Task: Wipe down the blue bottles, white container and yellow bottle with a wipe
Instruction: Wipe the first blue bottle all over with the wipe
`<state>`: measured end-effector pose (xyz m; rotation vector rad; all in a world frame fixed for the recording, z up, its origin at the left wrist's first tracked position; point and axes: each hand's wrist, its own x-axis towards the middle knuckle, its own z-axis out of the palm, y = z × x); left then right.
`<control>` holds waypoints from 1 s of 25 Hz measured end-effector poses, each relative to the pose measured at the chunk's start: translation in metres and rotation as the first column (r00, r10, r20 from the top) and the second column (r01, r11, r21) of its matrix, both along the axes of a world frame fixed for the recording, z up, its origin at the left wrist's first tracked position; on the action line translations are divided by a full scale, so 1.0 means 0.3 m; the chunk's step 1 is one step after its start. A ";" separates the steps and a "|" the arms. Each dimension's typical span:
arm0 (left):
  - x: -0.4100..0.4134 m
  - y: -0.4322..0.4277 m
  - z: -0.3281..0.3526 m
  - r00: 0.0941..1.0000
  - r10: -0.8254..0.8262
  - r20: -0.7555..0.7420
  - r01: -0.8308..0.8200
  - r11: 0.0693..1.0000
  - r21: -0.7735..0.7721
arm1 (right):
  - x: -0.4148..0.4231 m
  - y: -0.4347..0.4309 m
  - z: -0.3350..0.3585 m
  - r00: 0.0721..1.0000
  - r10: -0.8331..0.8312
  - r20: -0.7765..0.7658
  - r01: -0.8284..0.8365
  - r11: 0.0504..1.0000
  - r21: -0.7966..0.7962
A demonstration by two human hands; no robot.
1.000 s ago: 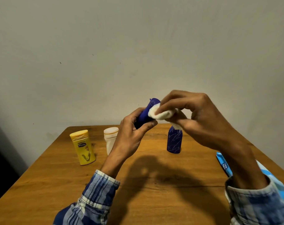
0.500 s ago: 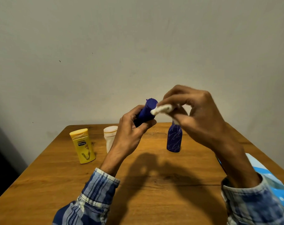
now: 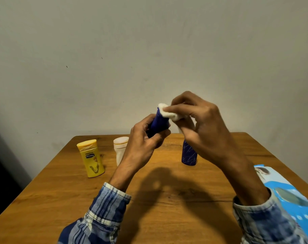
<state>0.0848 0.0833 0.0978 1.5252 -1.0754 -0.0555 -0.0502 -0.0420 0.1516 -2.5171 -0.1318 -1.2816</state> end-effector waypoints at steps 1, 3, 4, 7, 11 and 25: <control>0.000 0.002 0.000 1.000 0.005 -0.010 -0.005 1.000 -0.008 | -0.003 -0.001 -0.001 0.999 0.031 -0.043 -0.032 0.999 -0.028; 0.002 0.005 0.006 1.000 0.017 -0.015 -0.017 1.000 -0.010 | -0.008 -0.017 0.012 0.998 0.059 -0.013 -0.058 0.998 0.011; 0.001 0.003 0.008 1.000 0.015 -0.006 -0.015 1.000 -0.006 | -0.011 -0.024 0.015 0.998 0.034 0.052 -0.036 0.998 0.046; -0.002 0.001 0.006 0.999 0.035 0.027 -0.035 0.999 -0.003 | -0.002 -0.003 0.010 0.995 -0.021 0.101 0.016 0.999 0.049; 0.008 0.006 0.007 0.998 0.056 0.011 -0.056 0.998 -0.010 | 0.009 0.008 0.000 0.996 0.060 0.059 -0.062 0.998 0.033; -0.003 0.008 0.018 1.000 0.024 0.001 -0.024 0.999 0.030 | 0.023 0.002 -0.010 0.997 0.064 0.037 -0.068 0.993 0.095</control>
